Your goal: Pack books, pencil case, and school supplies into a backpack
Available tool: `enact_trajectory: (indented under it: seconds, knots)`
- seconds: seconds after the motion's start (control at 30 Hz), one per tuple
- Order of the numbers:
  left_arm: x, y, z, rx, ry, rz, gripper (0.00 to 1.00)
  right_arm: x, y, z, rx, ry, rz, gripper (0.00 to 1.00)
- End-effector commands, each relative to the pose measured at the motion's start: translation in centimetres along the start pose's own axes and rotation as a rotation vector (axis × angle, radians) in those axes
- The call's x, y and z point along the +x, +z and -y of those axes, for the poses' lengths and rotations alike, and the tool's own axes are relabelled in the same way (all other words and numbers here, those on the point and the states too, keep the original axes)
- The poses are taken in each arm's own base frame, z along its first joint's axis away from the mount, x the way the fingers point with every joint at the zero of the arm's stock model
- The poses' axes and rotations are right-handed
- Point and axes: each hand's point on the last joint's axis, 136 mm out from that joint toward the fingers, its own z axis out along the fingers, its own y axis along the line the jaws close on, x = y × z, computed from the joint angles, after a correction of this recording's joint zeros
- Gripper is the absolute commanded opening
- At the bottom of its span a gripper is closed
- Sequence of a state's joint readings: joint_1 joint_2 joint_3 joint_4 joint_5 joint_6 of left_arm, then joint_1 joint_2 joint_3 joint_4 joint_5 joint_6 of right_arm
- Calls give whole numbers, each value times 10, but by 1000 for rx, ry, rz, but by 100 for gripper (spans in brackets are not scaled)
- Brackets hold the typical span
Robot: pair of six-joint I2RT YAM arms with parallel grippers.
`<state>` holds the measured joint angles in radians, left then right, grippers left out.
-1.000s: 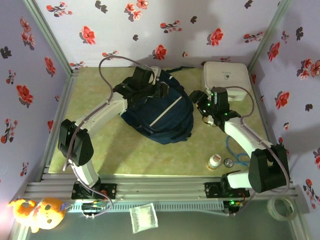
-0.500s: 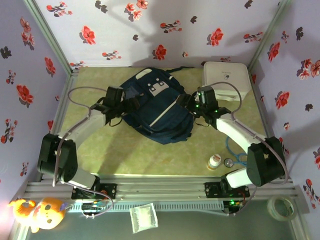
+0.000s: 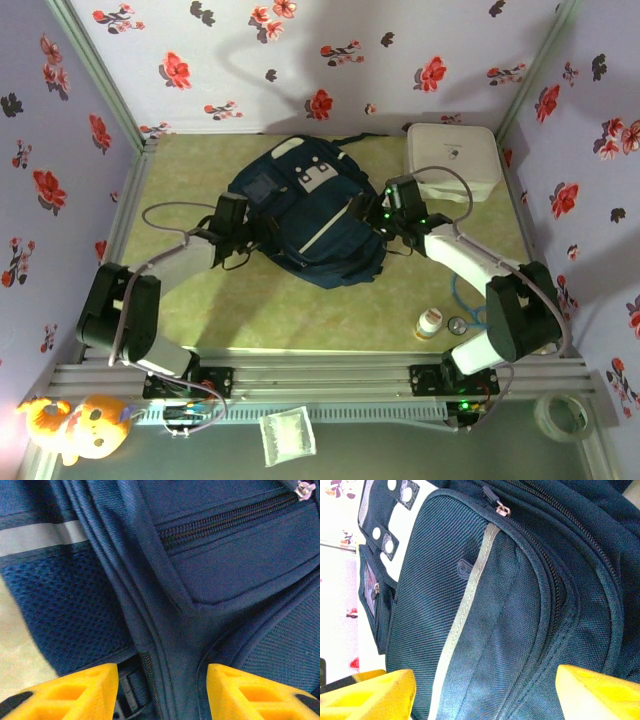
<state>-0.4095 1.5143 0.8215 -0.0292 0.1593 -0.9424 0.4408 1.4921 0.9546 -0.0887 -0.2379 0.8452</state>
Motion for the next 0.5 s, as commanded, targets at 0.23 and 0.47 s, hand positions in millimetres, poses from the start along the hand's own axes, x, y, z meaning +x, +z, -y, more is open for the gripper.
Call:
enact_trajectory:
  seconds: [0.23, 0.47]
  knots:
    - [4, 25, 11, 83, -48, -34, 42, 11, 18, -3, -11, -11, -61, 72]
    - [4, 25, 24, 108, -61, -36, 36, 6, 39, -16, -68, -47, -80, 58]
